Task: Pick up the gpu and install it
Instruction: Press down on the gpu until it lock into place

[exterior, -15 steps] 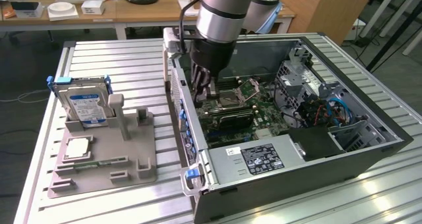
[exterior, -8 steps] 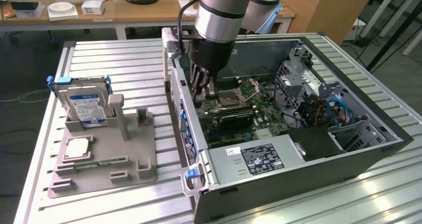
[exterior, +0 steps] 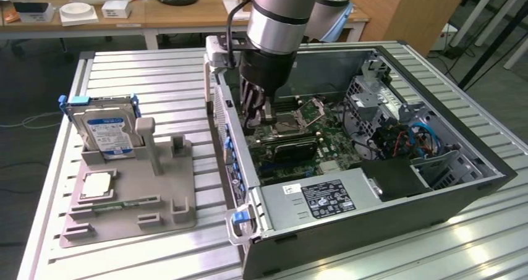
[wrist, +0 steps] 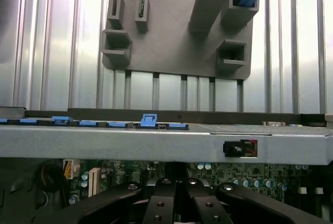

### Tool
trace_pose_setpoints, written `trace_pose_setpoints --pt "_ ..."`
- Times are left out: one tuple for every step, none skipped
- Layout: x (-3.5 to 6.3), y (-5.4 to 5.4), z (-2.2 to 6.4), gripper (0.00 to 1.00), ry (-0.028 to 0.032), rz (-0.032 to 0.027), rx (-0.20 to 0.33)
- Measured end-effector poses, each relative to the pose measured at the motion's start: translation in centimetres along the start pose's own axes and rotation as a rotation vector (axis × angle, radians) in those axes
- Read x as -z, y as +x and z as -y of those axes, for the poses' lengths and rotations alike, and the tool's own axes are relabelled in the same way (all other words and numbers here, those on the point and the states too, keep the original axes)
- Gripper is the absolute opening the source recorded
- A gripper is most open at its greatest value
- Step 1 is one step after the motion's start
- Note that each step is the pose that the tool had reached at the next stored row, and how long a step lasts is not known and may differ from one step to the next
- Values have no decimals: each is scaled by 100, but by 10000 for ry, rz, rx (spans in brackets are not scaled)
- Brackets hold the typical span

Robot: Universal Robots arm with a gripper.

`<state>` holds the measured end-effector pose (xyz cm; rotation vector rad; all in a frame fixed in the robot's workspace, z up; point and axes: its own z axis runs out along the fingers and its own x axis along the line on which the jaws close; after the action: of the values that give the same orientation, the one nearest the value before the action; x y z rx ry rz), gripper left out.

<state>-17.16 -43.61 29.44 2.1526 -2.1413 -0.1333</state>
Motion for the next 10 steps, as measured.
trace_pose_setpoints --pt "-2 0 1 11 -6 -21 -1" --pt "-2 0 2 11 -13 -50 -2" --pt "-1 0 2 11 -19 -78 -5" --pt "-1 0 2 11 -21 -101 -7" --pt "-1 0 2 11 -22 -119 -10" --pt "0 1 1 11 -23 -124 -11" --pt "0 1 1 11 -23 -125 -11" --pt "0 0 1 11 -23 -126 -11" --pt "0 0 1 11 -23 -126 -12" --pt "0 0 1 11 -22 -128 -12"
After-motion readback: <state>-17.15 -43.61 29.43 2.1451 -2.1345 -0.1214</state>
